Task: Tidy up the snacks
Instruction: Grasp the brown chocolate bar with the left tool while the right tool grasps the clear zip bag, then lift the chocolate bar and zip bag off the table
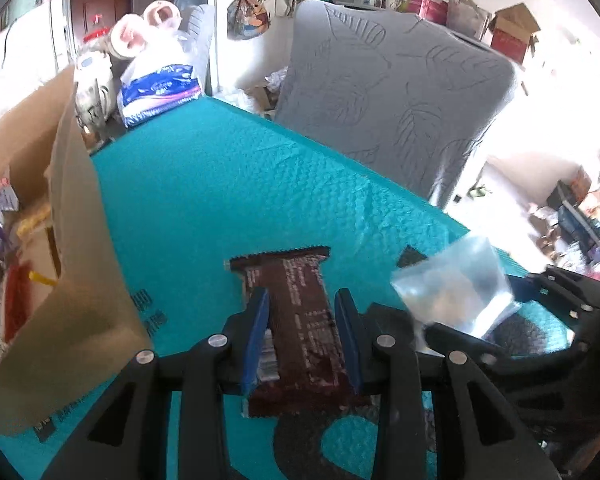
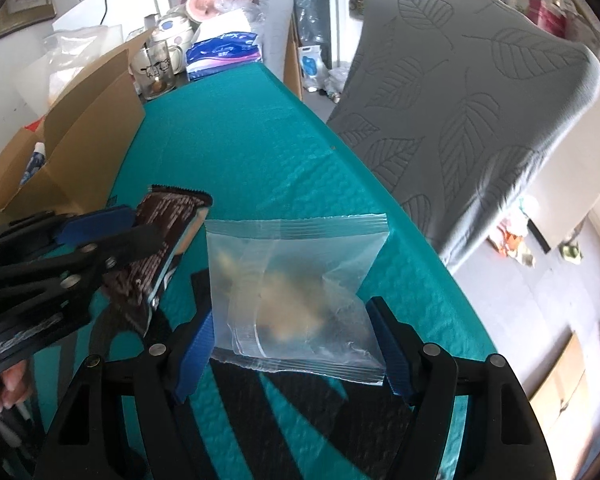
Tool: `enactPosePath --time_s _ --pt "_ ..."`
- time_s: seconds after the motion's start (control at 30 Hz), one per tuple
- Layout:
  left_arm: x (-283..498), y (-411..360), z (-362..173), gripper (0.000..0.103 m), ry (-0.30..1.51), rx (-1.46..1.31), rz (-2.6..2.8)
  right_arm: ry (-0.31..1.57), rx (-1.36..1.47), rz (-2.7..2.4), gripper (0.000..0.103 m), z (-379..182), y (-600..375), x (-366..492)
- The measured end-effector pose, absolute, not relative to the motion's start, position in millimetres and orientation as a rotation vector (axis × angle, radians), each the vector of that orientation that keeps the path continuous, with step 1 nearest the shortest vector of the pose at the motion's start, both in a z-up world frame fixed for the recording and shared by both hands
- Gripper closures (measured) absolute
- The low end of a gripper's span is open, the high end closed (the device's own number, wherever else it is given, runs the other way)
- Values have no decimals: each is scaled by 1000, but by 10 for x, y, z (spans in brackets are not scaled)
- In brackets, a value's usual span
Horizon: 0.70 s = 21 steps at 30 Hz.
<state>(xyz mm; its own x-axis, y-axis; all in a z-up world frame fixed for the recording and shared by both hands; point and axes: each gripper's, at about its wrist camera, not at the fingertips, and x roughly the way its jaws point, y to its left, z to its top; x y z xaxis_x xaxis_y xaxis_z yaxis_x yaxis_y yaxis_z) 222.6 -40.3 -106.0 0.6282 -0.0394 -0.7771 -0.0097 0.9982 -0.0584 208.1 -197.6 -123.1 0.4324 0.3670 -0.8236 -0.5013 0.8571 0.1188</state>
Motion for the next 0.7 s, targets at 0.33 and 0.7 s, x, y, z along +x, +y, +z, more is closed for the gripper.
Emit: enactPosePath --time_s 0.33,0.7 --pt "2306 -413 -1311 15 979 -34 13 985 -115 533 29 -1230 -2045 2001" --pt "2148 -301 -1260 55 931 -75 -26 977 -93 541 29 -1234 -2073 1872"
